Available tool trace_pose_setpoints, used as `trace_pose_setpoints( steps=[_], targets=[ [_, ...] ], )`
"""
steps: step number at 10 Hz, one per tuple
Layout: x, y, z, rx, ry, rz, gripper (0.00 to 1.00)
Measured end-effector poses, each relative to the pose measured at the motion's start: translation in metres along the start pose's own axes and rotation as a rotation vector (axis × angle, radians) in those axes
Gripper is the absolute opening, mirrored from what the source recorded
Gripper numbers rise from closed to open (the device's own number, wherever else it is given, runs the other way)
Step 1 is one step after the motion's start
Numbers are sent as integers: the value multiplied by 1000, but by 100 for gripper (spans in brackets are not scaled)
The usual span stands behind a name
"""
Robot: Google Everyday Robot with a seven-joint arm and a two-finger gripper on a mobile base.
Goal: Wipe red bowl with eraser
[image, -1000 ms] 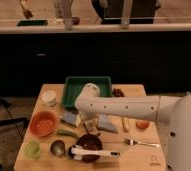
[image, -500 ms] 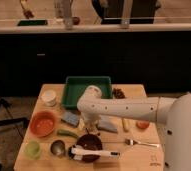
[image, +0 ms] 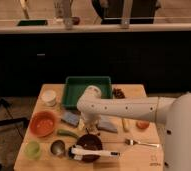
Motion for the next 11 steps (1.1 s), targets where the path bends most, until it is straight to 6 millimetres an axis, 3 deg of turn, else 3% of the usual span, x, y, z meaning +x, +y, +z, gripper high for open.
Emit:
trace_pose_setpoints(
  steps=[7,11],
  targets=[
    [-1,-1,1,-2,-1,-1,80],
    [29,0,1,-31,15,-37,80]
  ],
)
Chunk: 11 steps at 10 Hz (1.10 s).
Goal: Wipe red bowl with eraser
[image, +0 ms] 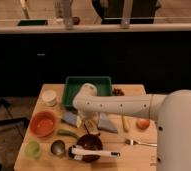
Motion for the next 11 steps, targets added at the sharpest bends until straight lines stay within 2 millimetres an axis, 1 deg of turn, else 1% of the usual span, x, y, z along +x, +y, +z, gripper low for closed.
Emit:
trace_pose_setpoints(
  steps=[3,7,9,10,11],
  targets=[
    [7,1,7,7,-8,-15,80],
    [7,-3,27,43,-43,-37,80],
    [5,-5,34,57,-61,-47,80],
    [3,-4,37,61,-66,-49,75],
    [2,-4,37,63,-66,-50,65]
  ],
)
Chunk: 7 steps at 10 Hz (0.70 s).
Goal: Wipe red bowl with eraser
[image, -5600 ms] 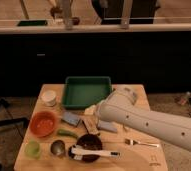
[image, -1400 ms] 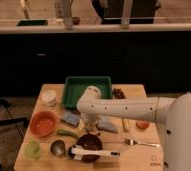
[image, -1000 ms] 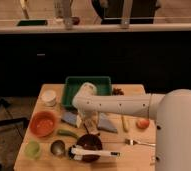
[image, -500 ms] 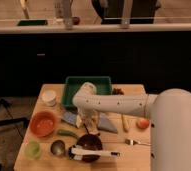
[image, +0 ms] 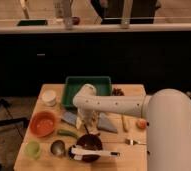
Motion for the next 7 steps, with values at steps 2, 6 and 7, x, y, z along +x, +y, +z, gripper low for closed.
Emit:
trace_pose_setpoints(
  steps=[2,6,7],
  targets=[
    [-2,0,-1,1,4,-5,45],
    [-2,2,-11,-15,23,-13,5],
    [-1,3,-14,-20,29,-13,1]
  ],
)
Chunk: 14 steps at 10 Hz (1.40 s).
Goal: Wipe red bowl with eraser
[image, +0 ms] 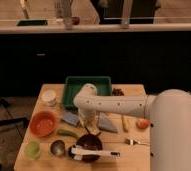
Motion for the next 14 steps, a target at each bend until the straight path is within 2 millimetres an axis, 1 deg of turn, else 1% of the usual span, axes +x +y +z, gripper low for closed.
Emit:
trace_pose_setpoints(
  steps=[2,7,10,11,12,13,14],
  targets=[
    [2,2,-10,-13,12,3,0],
    [9,14,-45,-27,17,73,0],
    [13,20,-64,-12,0,170,0],
    [16,21,-69,12,-2,222,0],
    [17,23,-75,57,-17,321,0],
    [16,23,-80,75,-25,376,0],
    [20,17,-85,92,-25,414,0]
  ],
)
